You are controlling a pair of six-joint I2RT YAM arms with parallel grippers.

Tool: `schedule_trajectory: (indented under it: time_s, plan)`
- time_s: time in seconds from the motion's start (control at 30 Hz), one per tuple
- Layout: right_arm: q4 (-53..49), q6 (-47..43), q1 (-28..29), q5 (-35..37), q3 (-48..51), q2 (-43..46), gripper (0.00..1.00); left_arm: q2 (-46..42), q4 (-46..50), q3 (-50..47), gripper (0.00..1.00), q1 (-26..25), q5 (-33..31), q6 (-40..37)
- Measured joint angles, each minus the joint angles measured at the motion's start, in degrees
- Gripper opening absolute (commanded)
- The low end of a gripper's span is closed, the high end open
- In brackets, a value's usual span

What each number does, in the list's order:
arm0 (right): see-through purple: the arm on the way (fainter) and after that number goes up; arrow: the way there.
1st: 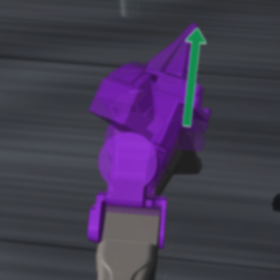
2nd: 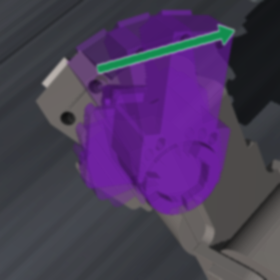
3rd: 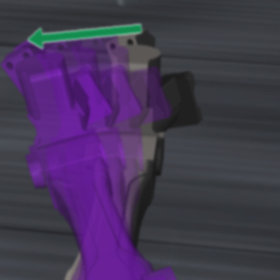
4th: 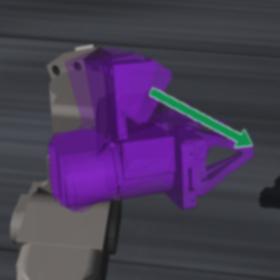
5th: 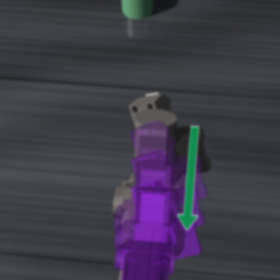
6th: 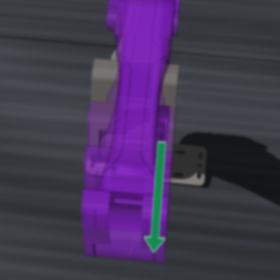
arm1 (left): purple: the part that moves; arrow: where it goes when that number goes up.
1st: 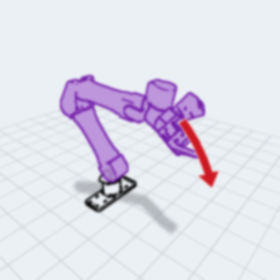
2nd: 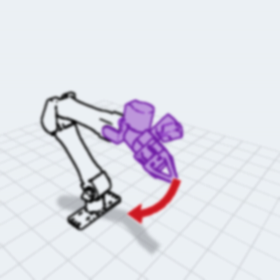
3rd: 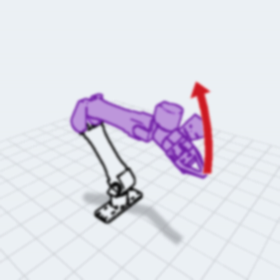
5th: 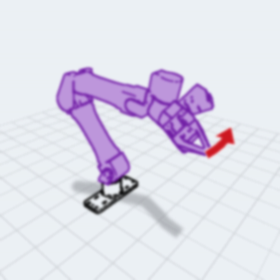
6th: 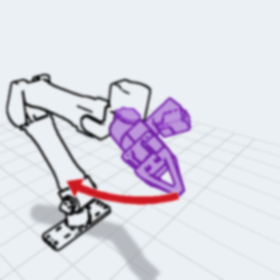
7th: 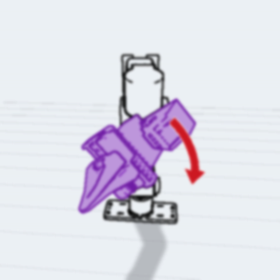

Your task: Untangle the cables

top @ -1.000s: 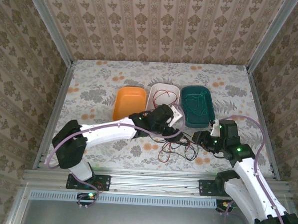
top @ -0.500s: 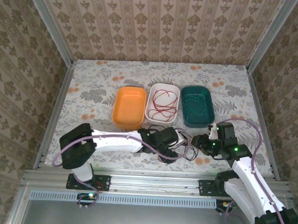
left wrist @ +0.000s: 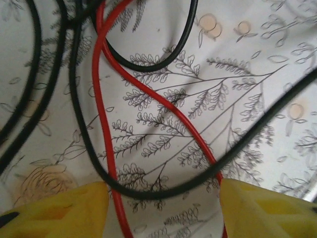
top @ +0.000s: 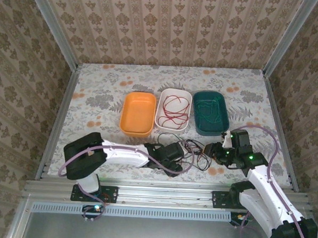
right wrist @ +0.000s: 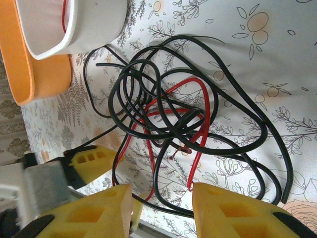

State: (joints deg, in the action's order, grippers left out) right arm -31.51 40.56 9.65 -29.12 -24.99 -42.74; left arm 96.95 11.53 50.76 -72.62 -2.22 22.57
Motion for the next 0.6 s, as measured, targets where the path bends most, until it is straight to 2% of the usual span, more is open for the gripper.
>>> schedule_trajectory:
  time_s: [0.07,0.23,0.3,0.47,0.6]
  plan:
    - [0.0,-0.2,0.1,0.0,0.0,0.1,0.45,0.3,0.2,0.5,0.46,0.2,-0.5,0.4]
    - [0.2,-0.1,2.1,-0.4,0.2,0.2,0.56,0.6,0.6,0.5,0.09,0.9,-2.4,0.9]
    - [1.1,0.0,3.3,-0.4,0.8,-0.7,0.59,0.6,0.4,0.5,0.0,1.1,-2.5,1.4]
    - [4.0,0.6,8.3,0.9,2.1,-6.4,0.6,-0.2,0.5,0.5,0.0,0.5,-2.6,1.2]
    - [5.6,1.7,11.1,3.5,2.2,-12.1,0.57,-6.1,3.2,1.1,0.0,-0.1,-3.0,-0.8]
